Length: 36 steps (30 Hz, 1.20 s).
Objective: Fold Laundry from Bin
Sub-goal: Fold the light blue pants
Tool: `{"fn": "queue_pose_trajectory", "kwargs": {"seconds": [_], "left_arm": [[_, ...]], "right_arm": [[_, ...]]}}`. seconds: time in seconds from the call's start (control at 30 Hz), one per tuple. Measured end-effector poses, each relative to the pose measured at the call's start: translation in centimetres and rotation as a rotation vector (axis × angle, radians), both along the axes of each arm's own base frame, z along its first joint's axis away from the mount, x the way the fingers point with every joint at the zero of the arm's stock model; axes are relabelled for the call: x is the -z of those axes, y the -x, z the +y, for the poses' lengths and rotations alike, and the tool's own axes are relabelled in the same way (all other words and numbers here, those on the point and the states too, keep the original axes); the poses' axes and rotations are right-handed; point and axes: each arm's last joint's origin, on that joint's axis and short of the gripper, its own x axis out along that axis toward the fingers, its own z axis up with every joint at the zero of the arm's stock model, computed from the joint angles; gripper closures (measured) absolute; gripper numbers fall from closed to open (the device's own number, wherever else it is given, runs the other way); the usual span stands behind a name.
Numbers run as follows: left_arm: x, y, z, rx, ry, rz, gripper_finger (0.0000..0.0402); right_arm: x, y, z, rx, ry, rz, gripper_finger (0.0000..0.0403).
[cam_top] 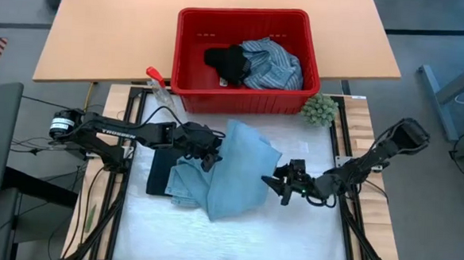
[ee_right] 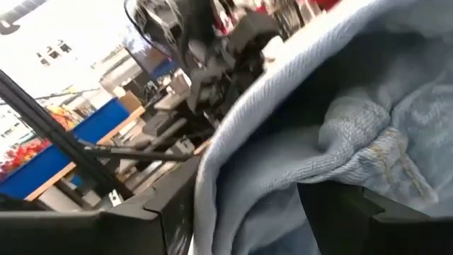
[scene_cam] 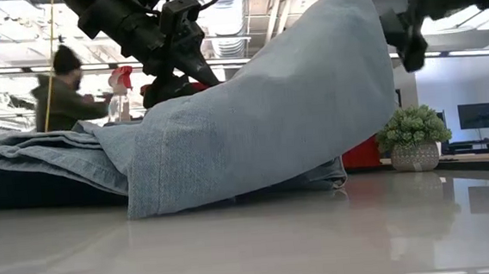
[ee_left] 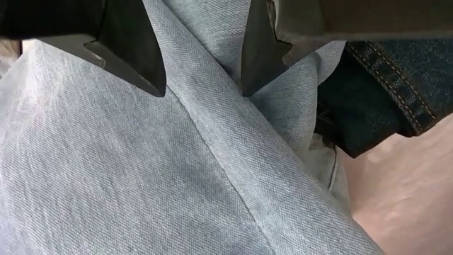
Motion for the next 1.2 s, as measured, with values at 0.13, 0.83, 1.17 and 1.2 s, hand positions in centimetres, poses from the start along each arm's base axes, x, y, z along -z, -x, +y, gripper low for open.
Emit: {"fn": "queue_pose_trajectory", "kwargs": {"seconds": [0.13, 0.83, 1.17, 1.2], "left_arm": [[0.0, 0.0, 0.0, 0.001, -0.002, 0.0, 0.023], [-8.7, 5.3, -0.3, 0.055, -0.204, -0.379, 0.023], [-11.6, 6.9, -0.8, 0.134, -0.198, -0.592, 0.023], [-11.5, 6.7, -0.8, 0.146, -0.179, -0.596, 0.023]], "right_arm": [[-0.6, -0.6, -0.7, 0.057, 0.094, 0.015, 0.0196], [-22.6, 2.4, -3.2, -0.176, 0.626, -0.327, 0.0367], [-27.8, 1.1, -5.3, -0.261, 0.743, -0.251, 0.0365], [-28.0, 1.0, -5.5, -0.276, 0.75, -0.247, 0.0364]]}}
